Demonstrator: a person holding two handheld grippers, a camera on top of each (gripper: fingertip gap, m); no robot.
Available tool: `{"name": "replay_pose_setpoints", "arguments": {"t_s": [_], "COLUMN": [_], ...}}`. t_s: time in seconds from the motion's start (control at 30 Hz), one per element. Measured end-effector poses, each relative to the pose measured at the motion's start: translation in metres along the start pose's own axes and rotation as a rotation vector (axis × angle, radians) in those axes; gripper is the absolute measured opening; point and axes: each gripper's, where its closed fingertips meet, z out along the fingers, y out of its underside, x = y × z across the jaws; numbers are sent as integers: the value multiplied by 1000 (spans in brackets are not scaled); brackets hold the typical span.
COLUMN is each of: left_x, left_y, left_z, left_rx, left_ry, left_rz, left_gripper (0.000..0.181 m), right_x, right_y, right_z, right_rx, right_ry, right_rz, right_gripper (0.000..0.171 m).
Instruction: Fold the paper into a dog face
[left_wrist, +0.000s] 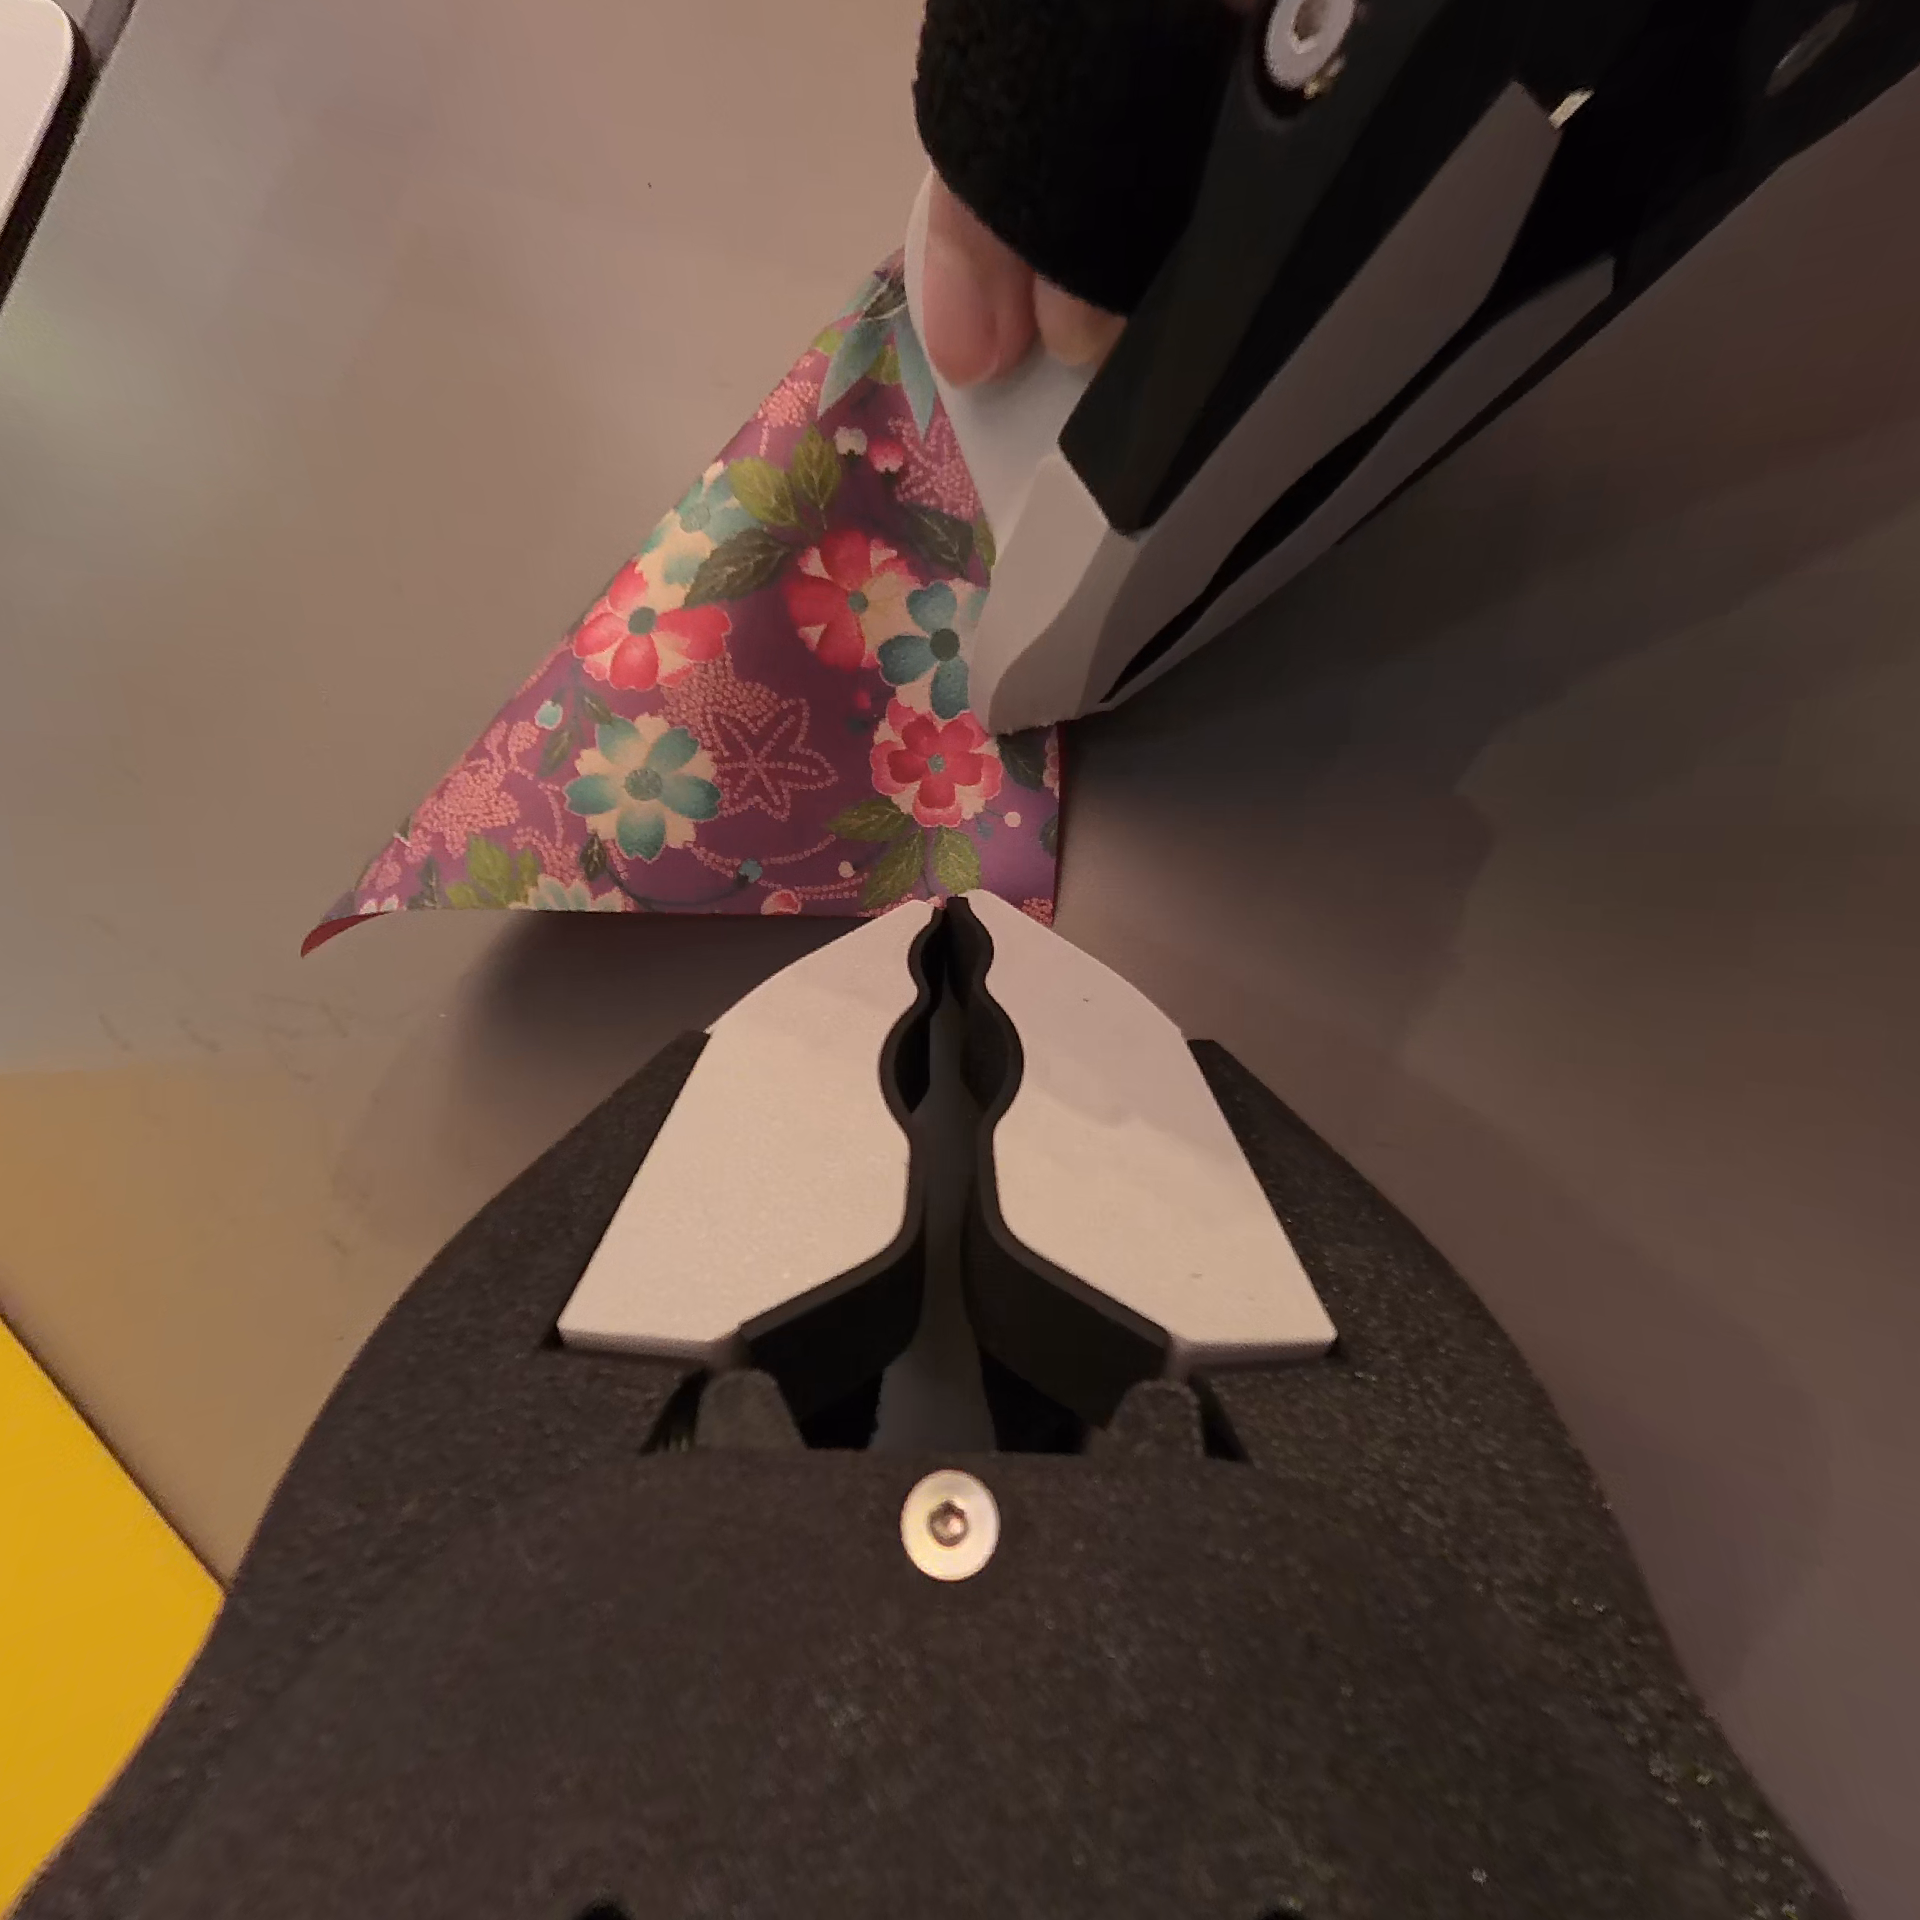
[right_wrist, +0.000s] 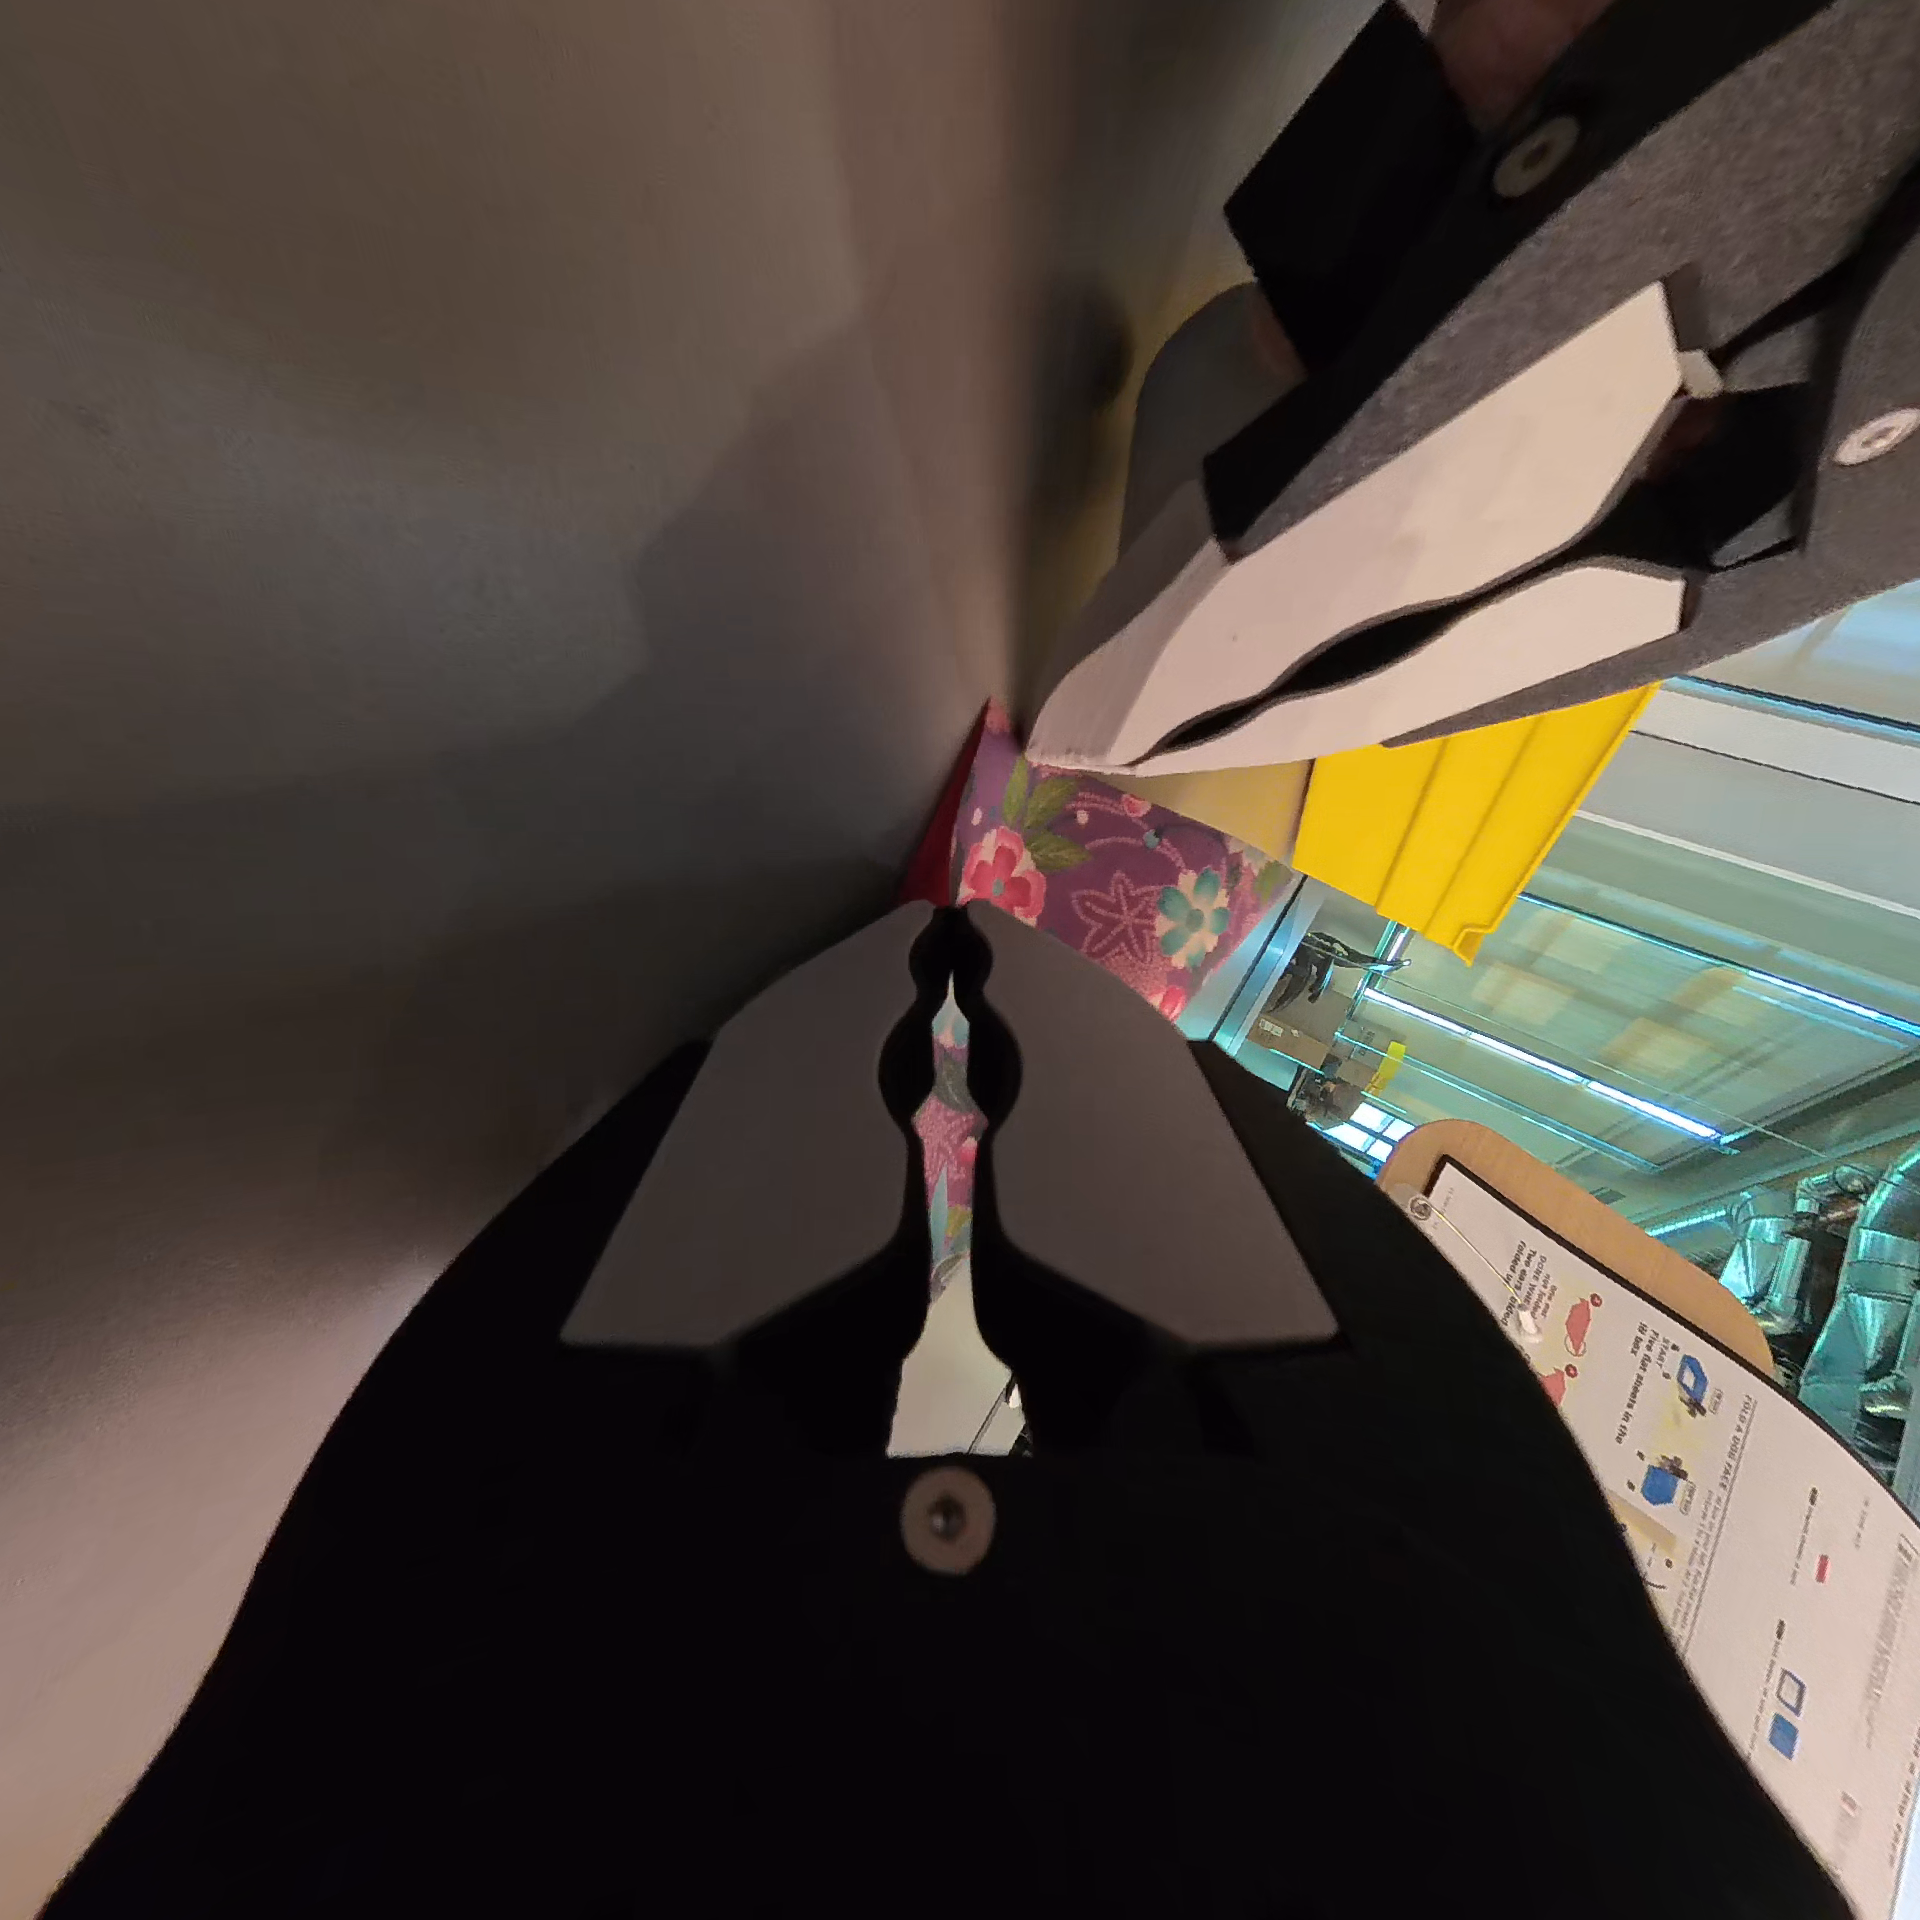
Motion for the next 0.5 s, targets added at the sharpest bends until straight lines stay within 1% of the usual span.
{"name": "replay_pose_setpoints", "arguments": {"t_s": [0.23, 0.5], "left_x": [-2, -3], "left_y": [0, -1], "left_z": [1, 1], "left_rx": [-8, -26], "left_ry": [-40, -49], "left_rz": [41, 62], "left_gripper": [0, 0], "right_x": [0, -1], "right_y": [-1, -2], "right_z": [0, 0], "right_rx": [0, 5], "right_ry": [-6, -9], "right_rz": [18, 30], "right_gripper": [1, 1]}}
